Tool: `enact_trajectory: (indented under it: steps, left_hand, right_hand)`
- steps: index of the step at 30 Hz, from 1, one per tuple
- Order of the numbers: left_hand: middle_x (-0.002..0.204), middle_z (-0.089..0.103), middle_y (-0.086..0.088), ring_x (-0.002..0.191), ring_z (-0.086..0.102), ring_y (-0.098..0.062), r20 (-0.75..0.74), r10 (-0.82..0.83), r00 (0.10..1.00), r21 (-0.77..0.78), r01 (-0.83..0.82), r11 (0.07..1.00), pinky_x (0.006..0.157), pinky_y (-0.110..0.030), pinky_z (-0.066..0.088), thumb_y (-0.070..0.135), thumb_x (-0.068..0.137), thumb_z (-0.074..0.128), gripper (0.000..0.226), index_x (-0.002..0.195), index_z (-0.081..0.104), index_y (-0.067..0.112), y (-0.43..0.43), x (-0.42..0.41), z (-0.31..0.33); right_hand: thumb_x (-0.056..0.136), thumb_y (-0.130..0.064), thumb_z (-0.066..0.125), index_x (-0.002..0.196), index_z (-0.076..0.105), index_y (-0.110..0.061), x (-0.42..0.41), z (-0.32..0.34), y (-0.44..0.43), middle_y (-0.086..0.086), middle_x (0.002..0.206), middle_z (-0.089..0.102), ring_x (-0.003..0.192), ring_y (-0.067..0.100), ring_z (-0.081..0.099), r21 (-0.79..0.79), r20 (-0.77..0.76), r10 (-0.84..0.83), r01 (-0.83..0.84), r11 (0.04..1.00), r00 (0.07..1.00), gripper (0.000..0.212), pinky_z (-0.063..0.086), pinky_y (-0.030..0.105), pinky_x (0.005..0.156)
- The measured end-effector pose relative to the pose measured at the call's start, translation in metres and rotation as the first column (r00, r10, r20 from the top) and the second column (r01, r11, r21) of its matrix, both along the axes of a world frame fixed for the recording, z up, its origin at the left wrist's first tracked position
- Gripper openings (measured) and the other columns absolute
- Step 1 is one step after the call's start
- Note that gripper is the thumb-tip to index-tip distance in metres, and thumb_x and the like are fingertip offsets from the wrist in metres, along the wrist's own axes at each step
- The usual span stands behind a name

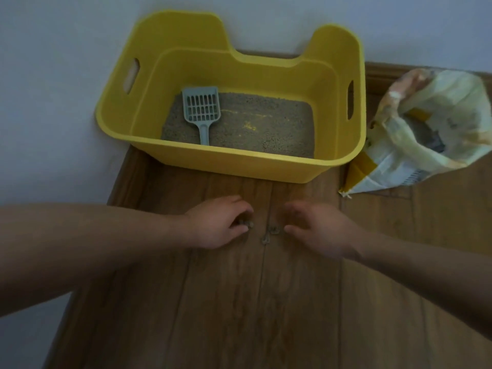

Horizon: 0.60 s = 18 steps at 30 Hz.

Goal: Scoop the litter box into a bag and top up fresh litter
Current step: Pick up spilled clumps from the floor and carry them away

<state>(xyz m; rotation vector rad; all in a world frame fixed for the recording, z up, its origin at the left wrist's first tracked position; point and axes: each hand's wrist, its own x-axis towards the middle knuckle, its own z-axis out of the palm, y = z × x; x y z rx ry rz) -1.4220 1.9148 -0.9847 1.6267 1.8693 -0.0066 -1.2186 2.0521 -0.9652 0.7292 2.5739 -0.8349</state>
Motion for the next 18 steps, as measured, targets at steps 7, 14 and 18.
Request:
enact_trajectory:
  steps: [7,14,18]
  left_hand:
    - [0.117,0.055,0.006,0.113,0.048,-0.013,-0.023,-0.092,0.996,0.053,0.093,0.994,0.094,-0.033,0.043,0.042,0.09,0.062,0.035,0.122,0.059,0.028,0.009,0.009,-0.026]
    - [0.108,0.059,0.005,0.107,0.051,-0.017,-0.026,-0.072,0.997,0.113,0.075,0.991,0.089,-0.034,0.045,0.034,0.091,0.061,0.024,0.114,0.066,0.027,0.008,0.011,-0.037]
    - [0.104,0.059,0.005,0.102,0.052,-0.015,0.009,-0.063,0.998,0.157,0.061,0.986,0.085,-0.029,0.04,0.034,0.09,0.064,0.02,0.108,0.069,0.025,0.004,0.011,-0.035]
  right_hand:
    - [0.084,-0.03,0.072,0.131,0.057,-0.021,-0.009,-0.031,-0.007,0.001,0.119,0.059,0.104,0.018,0.059,-0.085,-0.022,-0.014,0.012,0.996,1.0,0.05,0.046,0.031,0.091]
    - [0.083,-0.032,0.071,0.121,0.065,-0.026,-0.017,-0.049,-0.012,0.001,0.114,0.055,0.105,0.019,0.055,-0.038,-0.042,0.023,-0.025,0.999,0.999,0.039,0.041,0.028,0.088]
    - [0.082,-0.032,0.072,0.116,0.067,-0.026,-0.02,-0.051,-0.011,-0.001,0.112,0.056,0.105,0.019,0.056,-0.032,-0.062,0.0,-0.002,0.999,0.998,0.035,0.042,0.028,0.086]
